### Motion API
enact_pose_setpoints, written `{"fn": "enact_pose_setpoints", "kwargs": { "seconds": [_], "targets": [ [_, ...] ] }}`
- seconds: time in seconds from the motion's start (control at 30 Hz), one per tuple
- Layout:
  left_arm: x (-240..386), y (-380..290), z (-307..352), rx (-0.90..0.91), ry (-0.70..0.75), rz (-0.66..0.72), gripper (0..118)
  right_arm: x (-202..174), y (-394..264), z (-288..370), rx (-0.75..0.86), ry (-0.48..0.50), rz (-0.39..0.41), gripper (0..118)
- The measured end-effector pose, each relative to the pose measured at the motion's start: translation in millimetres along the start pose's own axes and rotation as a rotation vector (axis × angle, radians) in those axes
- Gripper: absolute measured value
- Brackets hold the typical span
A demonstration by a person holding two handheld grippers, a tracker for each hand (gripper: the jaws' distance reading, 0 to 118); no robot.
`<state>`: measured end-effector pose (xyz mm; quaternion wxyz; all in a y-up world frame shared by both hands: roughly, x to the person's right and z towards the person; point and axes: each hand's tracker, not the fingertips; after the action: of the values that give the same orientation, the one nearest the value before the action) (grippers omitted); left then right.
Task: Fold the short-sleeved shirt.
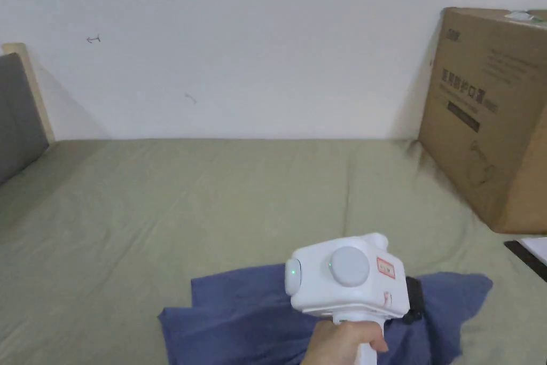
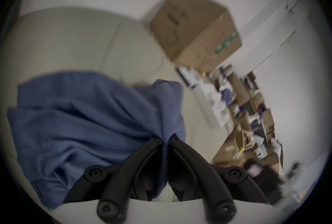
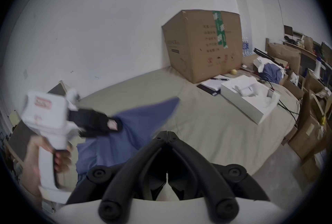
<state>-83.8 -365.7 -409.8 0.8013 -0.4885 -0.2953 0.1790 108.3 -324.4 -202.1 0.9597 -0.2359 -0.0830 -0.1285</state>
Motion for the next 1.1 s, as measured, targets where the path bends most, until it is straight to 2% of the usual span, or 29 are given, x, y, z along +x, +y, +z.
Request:
{"fn": "enact_pose_setpoints", "kwargs": {
  "seconds": [0.1, 0.23, 0.3, 0.33, 0.37, 0.4, 0.43, 0.47, 0.5, 0.57, 0.63, 0.73, 0.77, 0.87, 0.9, 0.93, 0.97, 1.1],
  "targets": [
    [-16.0, -32.5, -54.6, -0.143, 0.111, 0.026, 2, 12.0, -13.0, -6.1, -0.036, -0.005, -0.023, 0],
    [-34.2, -65.7, -89.2, -0.216, 0.222, -0.066, 3, 9.9, -26.2, -14.5, -0.086, 0.008, -0.008, 0],
    [-42.7, -72.4, -90.0, -0.205, 0.224, -0.039, 10, 5.6, -29.6, -19.4, -0.105, 0.016, 0.000, 0],
    [-47.4, -72.3, -85.5, -0.201, 0.198, -0.019, 21, 3.4, -30.6, -20.6, -0.110, 0.025, 0.000, 0],
    [-49.3, -71.4, -79.6, -0.182, 0.112, 0.038, 36, 0.9, -31.3, -21.4, -0.114, 0.037, 0.001, 0],
    [-45.5, -63.9, -73.9, -0.181, 0.092, 0.072, 53, -1.9, -31.2, -22.0, -0.117, 0.048, 0.004, 0],
    [-44.1, -59.8, -67.9, -0.192, 0.090, 0.086, 77, -5.0, -30.9, -23.3, -0.119, 0.057, 0.012, 0],
    [-42.6, -56.5, -59.5, -0.187, 0.108, 0.069, 106, -9.0, -30.2, -23.9, -0.121, 0.062, 0.022, 0],
    [-41.3, -54.7, -48.1, -0.150, 0.106, 0.056, 116, -12.7, -29.2, -23.9, -0.121, 0.068, 0.031, 0],
    [-35.1, -45.1, -12.9, 0.013, 0.123, 0.030, 117, -20.8, -27.1, -23.4, -0.114, 0.091, 0.045, 0],
    [-39.6, -39.1, 20.6, 0.070, 0.130, 0.044, 117, -30.0, -24.5, -23.8, -0.113, 0.118, 0.050, 0],
    [-58.7, -42.5, 68.7, 0.084, 0.124, 0.051, 113, -46.4, -23.8, -23.3, -0.107, 0.147, 0.068, 0],
    [-66.9, -46.2, 82.7, 0.110, 0.145, 0.050, 97, -52.3, -24.0, -23.4, -0.110, 0.163, 0.077, 0],
    [-98.5, -65.2, 109.4, 0.148, 0.344, 0.044, 13, -71.9, -28.3, -26.8, -0.121, 0.197, 0.104, 0],
    [-111.1, -72.7, 111.0, 0.135, 0.419, 0.055, 12, -78.2, -30.4, -28.4, -0.128, 0.203, 0.112, 0],
    [-125.9, -81.5, 114.1, 0.115, 0.477, 0.065, 5, -85.1, -33.0, -30.5, -0.139, 0.210, 0.120, 0],
    [-142.3, -89.5, 115.3, 0.095, 0.465, 0.092, 0, -91.4, -35.9, -32.5, -0.149, 0.227, 0.129, 0],
    [-196.6, -115.3, 121.9, 0.046, 0.412, 0.257, 0, -115.6, -46.4, -41.8, -0.193, 0.260, 0.199, 0]
  ]
}}
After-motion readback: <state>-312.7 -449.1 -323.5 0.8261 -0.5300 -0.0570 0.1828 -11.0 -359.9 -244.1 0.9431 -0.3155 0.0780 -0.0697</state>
